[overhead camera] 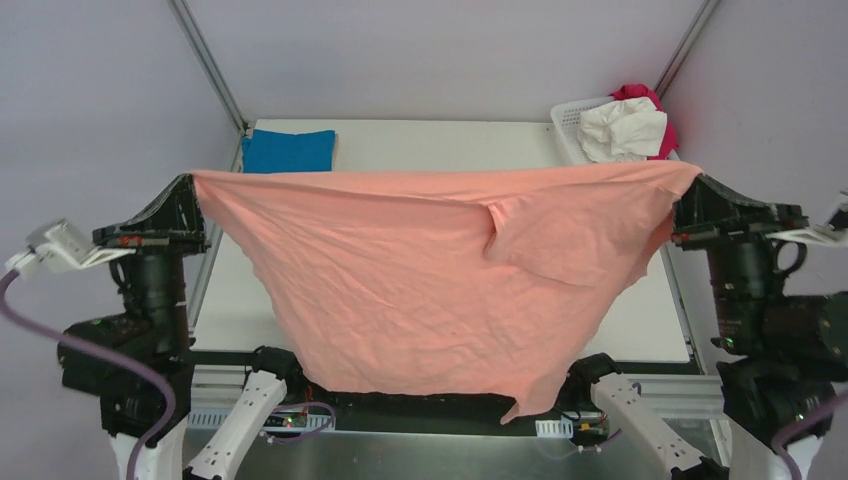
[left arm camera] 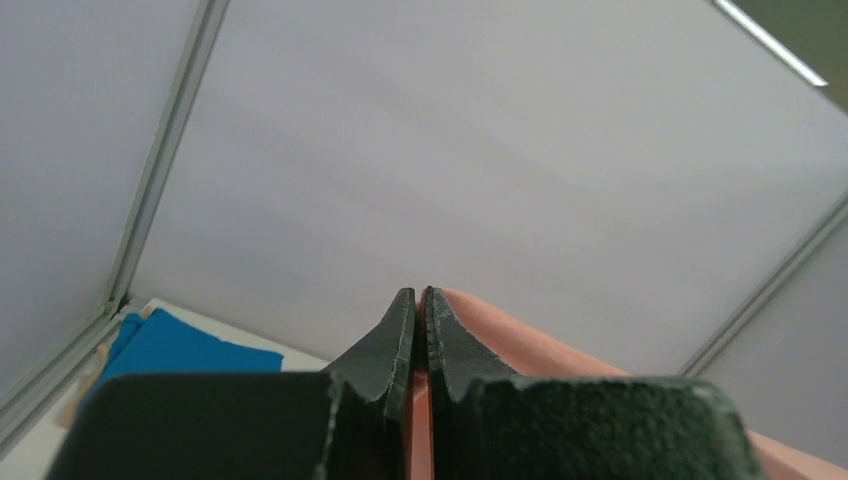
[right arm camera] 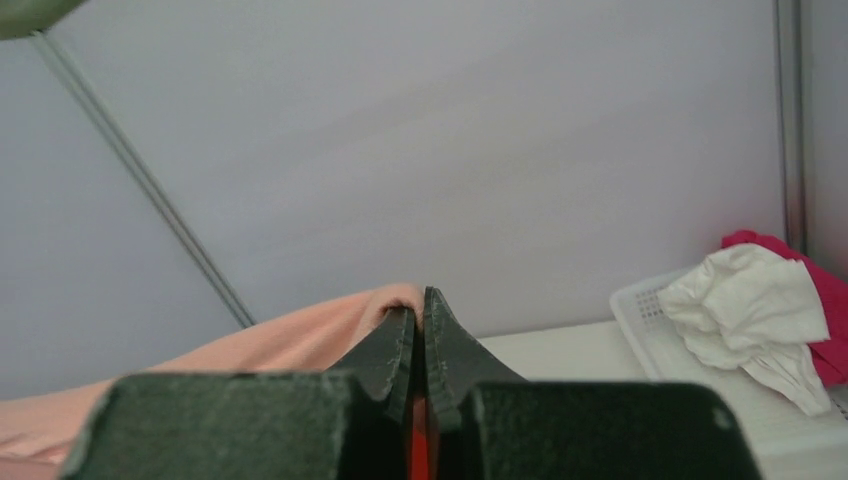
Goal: Fold and stack the t-shirts
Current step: Flatten out the tshirt
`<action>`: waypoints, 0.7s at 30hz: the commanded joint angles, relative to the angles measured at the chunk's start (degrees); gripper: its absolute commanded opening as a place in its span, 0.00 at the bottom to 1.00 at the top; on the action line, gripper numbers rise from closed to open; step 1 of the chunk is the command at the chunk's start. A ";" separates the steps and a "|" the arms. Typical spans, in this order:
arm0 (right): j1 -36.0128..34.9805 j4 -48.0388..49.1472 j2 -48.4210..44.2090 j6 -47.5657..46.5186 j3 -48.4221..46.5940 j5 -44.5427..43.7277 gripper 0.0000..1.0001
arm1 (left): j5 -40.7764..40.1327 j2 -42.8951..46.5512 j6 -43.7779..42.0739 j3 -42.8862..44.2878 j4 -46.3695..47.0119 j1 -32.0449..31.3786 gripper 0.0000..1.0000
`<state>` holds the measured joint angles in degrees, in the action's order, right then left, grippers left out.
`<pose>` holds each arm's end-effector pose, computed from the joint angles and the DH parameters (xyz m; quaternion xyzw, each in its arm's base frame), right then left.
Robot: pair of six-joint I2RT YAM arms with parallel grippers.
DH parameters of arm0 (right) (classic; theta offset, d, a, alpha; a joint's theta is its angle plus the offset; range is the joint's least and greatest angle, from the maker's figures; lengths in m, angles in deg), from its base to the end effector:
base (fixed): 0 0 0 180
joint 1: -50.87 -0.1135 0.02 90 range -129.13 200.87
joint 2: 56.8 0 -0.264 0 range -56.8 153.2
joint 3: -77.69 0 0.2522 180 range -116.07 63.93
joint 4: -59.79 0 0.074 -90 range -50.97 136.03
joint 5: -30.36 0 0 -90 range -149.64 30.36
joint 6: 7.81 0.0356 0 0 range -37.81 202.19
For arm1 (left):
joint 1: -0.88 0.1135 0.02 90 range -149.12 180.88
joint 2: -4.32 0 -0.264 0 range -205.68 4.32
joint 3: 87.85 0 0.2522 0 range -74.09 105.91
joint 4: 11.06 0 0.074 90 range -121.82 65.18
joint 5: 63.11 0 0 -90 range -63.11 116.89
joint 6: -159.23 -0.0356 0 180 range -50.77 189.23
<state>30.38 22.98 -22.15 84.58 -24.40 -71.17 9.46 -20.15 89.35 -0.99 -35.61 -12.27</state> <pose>-0.0038 -0.0090 0.5520 0.0087 0.5003 0.1227 0.8571 -0.0152 0.0145 0.5126 -0.1623 0.4255 -0.1903 0.8697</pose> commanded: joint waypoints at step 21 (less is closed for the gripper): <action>10.73 18.14 67.16 8.66 10.60 -15.37 0.75 | -7.22 -79.95 7.36 4.00 5.30 7.08 0.86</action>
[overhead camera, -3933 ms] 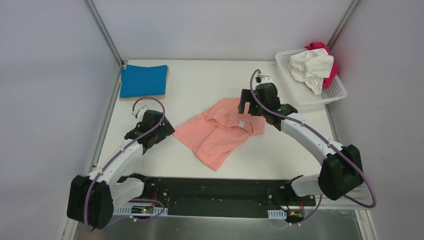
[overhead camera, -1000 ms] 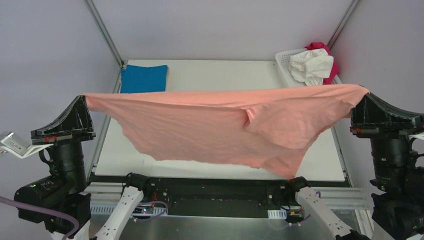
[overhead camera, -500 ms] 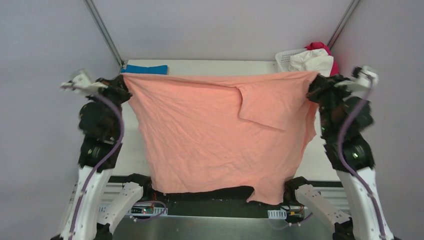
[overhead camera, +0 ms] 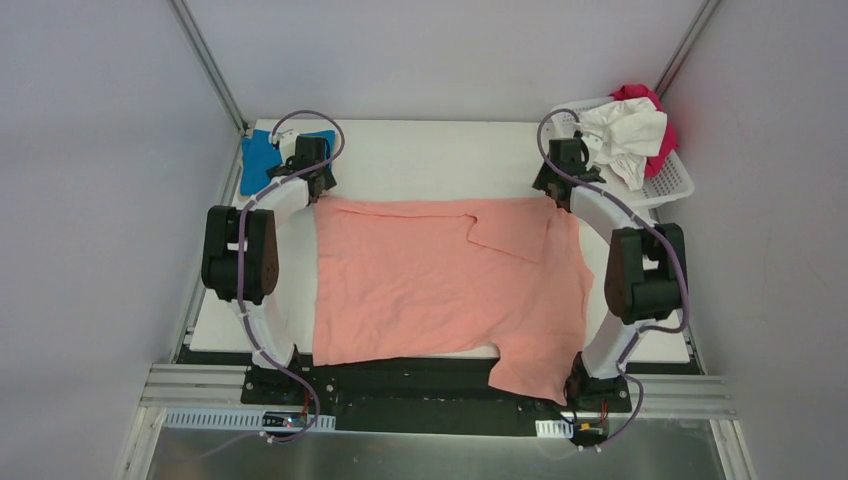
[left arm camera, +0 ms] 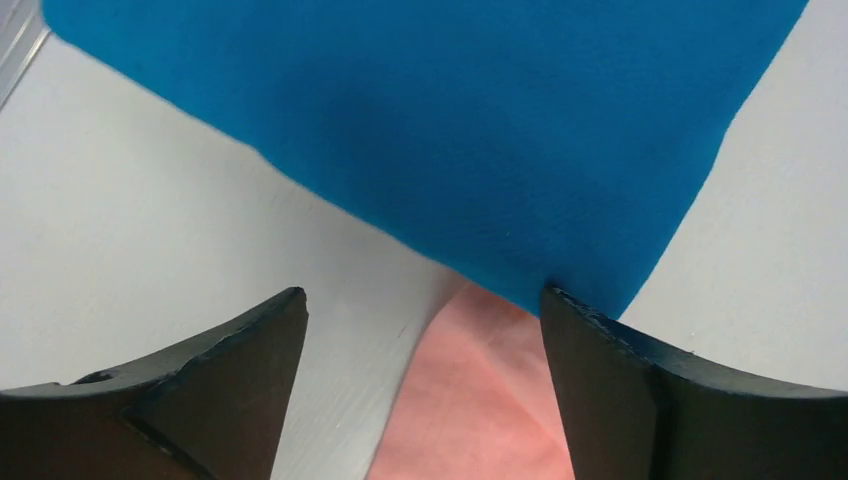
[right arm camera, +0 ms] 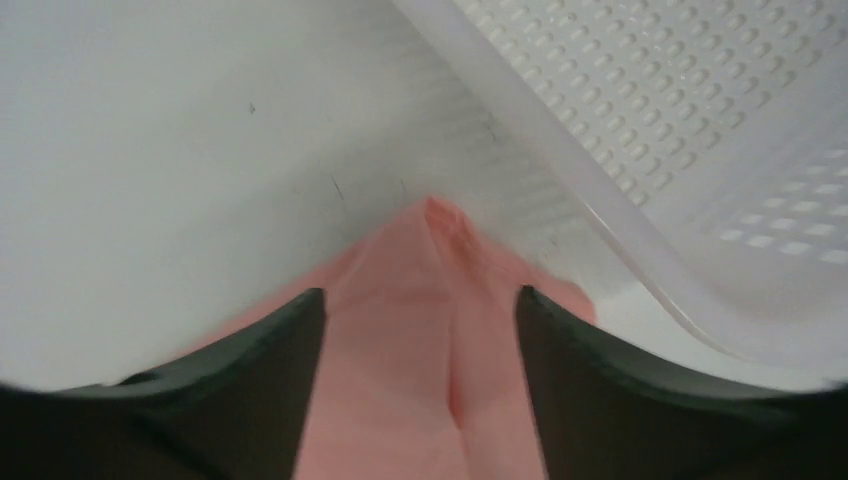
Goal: Fold and stack the t-shirts
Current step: Flatten out the tshirt
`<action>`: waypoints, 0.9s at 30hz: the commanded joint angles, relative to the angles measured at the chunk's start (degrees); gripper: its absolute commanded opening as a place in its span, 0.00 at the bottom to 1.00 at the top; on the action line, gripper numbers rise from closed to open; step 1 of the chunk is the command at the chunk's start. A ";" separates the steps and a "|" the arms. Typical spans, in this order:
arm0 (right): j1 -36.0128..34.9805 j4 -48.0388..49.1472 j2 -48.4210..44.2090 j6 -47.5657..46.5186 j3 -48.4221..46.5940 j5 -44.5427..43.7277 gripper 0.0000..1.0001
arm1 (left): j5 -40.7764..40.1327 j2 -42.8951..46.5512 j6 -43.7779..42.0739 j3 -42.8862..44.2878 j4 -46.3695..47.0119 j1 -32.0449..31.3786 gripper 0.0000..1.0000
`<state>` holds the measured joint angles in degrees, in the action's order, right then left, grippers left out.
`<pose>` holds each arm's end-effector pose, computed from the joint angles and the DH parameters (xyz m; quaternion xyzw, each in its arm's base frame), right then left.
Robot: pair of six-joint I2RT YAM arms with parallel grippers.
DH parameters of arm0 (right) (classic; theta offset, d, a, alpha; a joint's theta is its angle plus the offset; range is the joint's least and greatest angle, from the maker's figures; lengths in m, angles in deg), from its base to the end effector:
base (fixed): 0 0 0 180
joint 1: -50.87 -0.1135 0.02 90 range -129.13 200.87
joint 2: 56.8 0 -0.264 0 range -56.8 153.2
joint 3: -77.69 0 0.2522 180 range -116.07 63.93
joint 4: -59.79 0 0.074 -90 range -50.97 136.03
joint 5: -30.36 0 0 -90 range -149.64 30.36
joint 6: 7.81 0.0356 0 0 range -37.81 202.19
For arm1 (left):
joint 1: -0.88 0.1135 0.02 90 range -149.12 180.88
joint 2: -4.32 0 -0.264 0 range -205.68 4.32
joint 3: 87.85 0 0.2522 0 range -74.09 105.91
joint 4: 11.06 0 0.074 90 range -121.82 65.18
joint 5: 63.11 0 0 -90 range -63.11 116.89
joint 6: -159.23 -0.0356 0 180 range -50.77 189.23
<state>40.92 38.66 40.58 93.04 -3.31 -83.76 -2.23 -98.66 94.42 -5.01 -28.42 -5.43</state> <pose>0.3771 0.0514 0.2393 0.0993 0.8764 -0.1063 0.4592 0.3989 -0.0267 0.2199 -0.2521 0.8381 0.1008 0.4732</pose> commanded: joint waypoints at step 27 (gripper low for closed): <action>0.12 -13.56 -14.95 17.87 14.90 31.01 0.95 | 32.06 29.48 10.93 -22.96 -11.61 -6.29 0.99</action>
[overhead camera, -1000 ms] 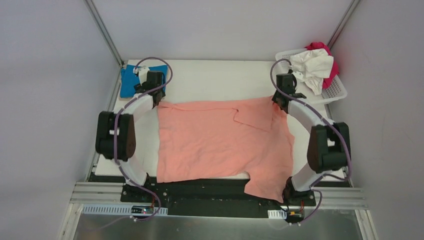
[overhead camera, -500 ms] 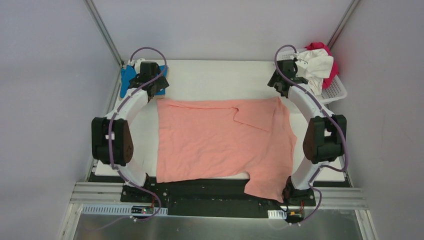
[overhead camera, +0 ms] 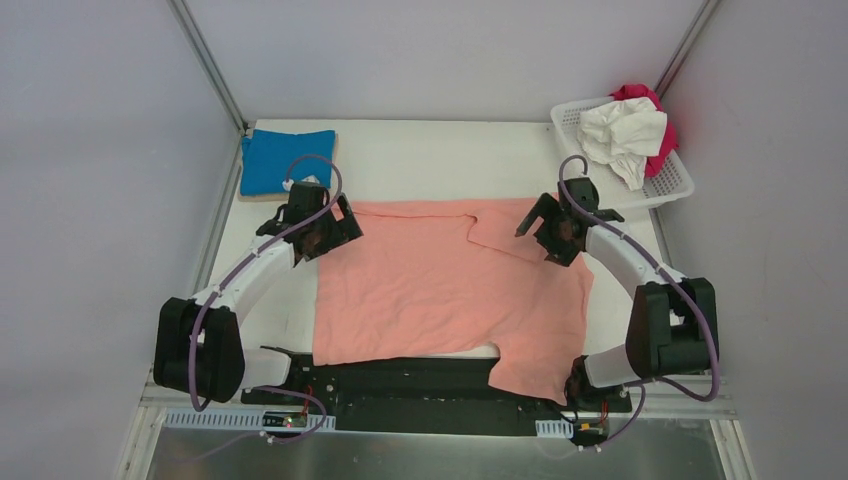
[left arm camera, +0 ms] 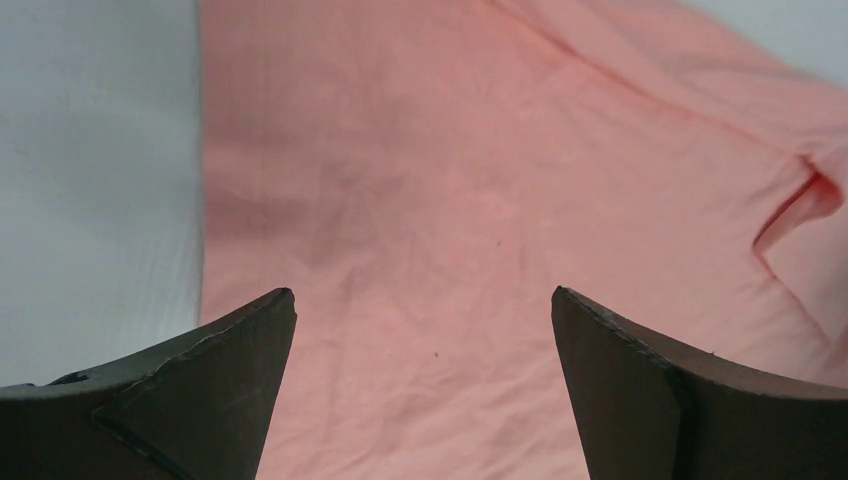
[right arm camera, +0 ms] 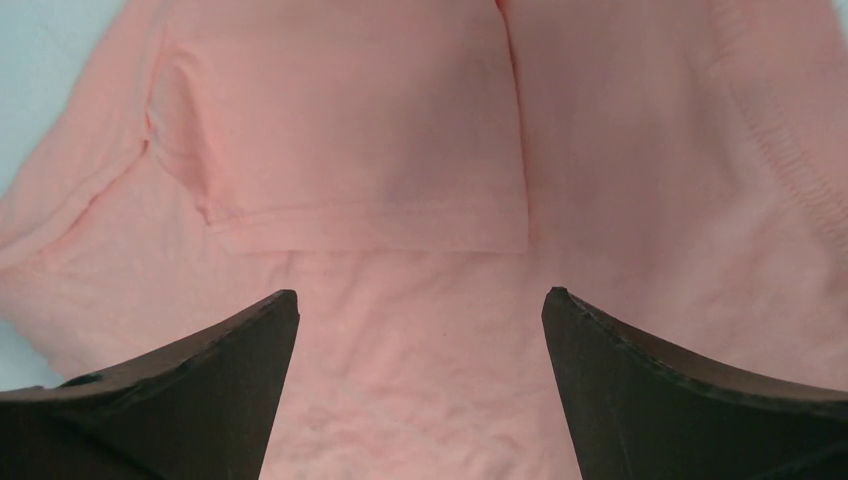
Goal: Fold and stack the t-shirts
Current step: Flatten out the tshirt
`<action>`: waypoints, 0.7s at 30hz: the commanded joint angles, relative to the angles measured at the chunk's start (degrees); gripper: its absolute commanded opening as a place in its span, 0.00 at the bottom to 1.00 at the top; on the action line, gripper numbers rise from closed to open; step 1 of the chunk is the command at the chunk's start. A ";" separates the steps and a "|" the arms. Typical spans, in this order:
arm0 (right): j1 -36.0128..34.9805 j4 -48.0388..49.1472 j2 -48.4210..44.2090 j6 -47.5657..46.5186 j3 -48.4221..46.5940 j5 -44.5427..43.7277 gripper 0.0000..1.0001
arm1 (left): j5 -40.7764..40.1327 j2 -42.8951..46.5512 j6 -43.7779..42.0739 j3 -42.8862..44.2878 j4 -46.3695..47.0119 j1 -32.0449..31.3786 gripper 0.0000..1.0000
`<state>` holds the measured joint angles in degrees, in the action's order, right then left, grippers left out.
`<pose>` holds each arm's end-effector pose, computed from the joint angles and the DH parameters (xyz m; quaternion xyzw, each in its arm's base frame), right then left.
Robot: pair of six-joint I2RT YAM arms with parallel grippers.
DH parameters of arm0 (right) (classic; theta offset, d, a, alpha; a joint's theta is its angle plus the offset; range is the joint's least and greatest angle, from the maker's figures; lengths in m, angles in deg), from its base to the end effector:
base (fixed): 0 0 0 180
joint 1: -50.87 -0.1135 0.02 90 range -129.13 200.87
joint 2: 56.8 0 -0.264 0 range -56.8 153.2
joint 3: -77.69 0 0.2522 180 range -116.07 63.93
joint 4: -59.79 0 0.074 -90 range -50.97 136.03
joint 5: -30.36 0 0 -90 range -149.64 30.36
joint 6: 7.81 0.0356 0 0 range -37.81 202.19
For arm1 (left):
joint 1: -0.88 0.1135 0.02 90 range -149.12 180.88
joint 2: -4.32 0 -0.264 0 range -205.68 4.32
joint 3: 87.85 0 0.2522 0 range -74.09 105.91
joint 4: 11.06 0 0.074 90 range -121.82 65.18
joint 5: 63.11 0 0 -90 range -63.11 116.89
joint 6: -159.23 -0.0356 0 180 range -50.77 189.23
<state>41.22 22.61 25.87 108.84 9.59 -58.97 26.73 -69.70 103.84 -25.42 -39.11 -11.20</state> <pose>0.2940 0.0504 0.2258 0.1378 0.9347 0.1073 0.3096 0.2726 -0.0582 0.2467 -0.1774 0.8874 -0.1674 0.3911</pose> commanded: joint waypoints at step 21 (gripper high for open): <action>-0.11 9.37 11.10 1.52 0.58 0.09 0.74 | -3.16 -5.68 2.05 -6.87 -0.04 -0.58 0.99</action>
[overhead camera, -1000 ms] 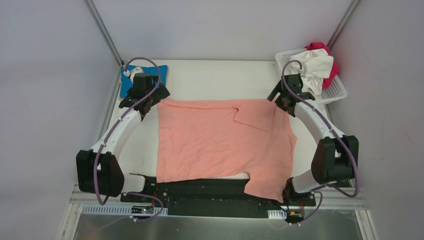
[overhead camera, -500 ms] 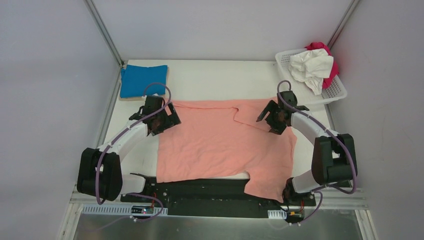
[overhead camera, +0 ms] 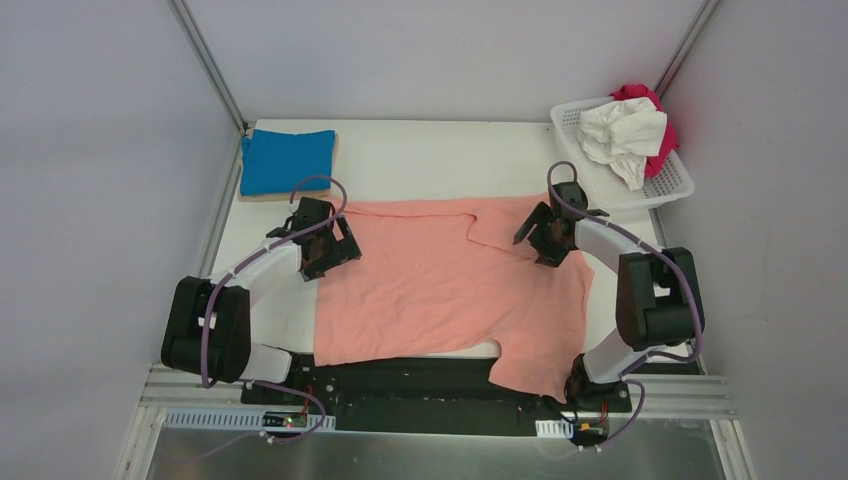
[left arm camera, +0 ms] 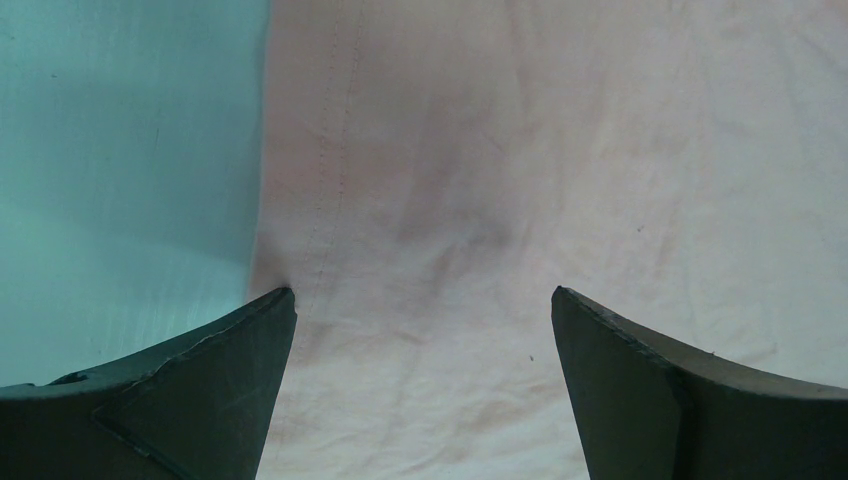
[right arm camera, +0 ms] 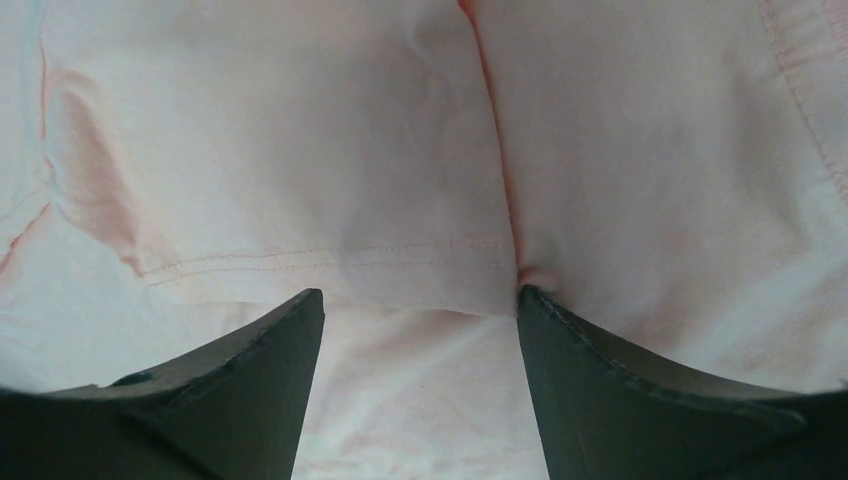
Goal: Fold and stack the t-shirts
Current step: Flatten out the tshirt
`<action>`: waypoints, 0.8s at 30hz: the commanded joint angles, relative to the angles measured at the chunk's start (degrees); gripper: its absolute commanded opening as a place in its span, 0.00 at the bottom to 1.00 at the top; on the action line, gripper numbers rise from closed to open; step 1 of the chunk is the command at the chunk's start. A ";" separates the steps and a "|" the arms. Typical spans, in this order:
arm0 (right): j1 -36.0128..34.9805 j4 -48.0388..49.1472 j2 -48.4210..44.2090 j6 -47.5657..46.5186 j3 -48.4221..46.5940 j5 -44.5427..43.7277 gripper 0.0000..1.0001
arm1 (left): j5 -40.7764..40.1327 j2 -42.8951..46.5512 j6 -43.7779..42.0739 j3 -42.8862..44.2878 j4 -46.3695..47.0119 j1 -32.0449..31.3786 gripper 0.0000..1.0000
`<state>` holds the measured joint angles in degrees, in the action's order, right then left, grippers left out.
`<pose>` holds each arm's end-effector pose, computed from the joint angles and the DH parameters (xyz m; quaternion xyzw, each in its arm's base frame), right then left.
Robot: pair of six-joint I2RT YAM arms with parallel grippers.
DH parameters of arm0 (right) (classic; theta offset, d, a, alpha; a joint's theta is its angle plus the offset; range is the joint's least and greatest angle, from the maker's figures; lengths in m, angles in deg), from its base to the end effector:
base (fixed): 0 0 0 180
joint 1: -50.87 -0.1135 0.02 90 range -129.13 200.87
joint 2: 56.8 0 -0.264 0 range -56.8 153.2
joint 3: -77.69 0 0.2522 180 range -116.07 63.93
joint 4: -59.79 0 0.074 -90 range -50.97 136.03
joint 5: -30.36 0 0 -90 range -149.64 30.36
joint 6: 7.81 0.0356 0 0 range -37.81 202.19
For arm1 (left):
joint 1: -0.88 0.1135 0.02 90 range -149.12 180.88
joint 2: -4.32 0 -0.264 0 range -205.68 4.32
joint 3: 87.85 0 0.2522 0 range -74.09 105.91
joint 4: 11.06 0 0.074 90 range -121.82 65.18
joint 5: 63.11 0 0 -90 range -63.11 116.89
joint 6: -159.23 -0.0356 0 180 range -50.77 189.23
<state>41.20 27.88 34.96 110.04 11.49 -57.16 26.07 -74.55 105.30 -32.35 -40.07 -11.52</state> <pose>0.3098 0.0544 0.1762 0.1456 0.9487 0.1097 0.2585 0.2613 -0.0569 0.1857 -0.1964 0.9260 -0.1262 0.2968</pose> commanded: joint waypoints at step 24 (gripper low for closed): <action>-0.22 7.01 4.42 -1.25 -5.89 -0.94 0.67 | -4.19 -2.15 -0.03 0.19 0.83 -0.30 0.99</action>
<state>41.20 31.84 38.61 109.54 7.62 -60.33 23.21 -76.06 105.48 -32.35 -39.67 -11.52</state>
